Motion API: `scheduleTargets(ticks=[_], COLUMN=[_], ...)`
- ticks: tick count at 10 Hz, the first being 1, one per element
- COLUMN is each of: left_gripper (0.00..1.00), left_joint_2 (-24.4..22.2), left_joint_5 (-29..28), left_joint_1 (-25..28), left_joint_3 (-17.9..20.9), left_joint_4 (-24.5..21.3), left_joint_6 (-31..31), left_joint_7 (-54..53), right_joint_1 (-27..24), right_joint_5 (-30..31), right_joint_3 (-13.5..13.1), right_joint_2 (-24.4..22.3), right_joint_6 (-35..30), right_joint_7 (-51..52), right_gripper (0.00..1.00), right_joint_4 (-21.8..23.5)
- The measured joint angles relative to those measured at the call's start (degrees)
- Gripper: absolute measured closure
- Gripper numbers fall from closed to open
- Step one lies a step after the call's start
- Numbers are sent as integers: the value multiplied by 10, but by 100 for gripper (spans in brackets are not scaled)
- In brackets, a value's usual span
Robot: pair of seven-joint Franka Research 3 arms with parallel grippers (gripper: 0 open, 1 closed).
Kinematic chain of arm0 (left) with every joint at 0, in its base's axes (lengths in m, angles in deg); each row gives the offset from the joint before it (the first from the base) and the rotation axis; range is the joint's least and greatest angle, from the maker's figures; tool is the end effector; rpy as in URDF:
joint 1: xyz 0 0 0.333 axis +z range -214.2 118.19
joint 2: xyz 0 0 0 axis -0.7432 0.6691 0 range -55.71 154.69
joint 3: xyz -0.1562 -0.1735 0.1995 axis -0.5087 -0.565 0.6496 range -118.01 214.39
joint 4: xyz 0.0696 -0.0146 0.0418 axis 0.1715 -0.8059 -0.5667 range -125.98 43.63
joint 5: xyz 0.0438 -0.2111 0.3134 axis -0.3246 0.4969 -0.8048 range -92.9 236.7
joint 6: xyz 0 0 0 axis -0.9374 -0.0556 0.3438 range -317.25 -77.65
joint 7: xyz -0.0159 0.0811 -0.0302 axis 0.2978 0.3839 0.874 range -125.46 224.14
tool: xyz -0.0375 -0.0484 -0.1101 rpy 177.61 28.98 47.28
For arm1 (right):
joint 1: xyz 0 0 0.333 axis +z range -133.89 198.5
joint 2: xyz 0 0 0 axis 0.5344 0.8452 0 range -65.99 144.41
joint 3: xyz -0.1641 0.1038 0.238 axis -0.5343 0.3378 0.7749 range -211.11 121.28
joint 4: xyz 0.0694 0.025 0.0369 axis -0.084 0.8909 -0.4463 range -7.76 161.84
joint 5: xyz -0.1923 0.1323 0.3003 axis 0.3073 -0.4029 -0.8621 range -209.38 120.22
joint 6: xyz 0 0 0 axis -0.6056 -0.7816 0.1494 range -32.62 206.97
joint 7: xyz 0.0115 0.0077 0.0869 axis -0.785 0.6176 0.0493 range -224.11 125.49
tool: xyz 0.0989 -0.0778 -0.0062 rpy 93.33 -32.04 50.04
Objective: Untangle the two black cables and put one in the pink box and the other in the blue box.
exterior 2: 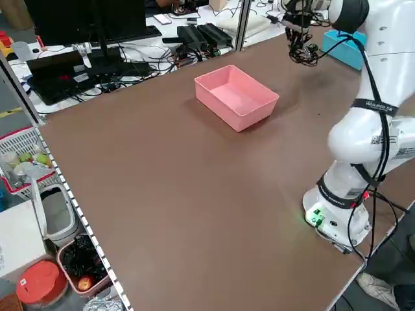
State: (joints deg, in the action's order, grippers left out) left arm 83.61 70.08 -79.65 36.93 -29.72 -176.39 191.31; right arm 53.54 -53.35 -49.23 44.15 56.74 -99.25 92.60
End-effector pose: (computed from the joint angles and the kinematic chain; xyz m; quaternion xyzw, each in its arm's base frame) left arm 0.5473 -0.4694 0.3611 0.6353 0.7659 -0.0431 0.0888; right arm 0.5489 0.1804 0.4482 -0.9474 0.3120 0.0181 0.0682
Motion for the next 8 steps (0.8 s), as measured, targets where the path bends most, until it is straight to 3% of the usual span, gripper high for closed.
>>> scheduleTargets(ticks=[3, 8], left_gripper=[84, 84], left_joint_2=[0, 0], left_joint_5=[23, 24], left_joint_1=[-6, -19], left_joint_3=[-24, -26], left_joint_4=[19, 19], left_joint_6=[15, 17], left_joint_7=[4, 5], right_joint_1=[27, 87], right_joint_5=[-12, -27], right_joint_3=[0, 0], right_joint_2=[0, 17], right_joint_6=[7, 40], right_joint_7=[-51, -175], right_gripper=[0, 0], right_joint_4=[-2, -1])
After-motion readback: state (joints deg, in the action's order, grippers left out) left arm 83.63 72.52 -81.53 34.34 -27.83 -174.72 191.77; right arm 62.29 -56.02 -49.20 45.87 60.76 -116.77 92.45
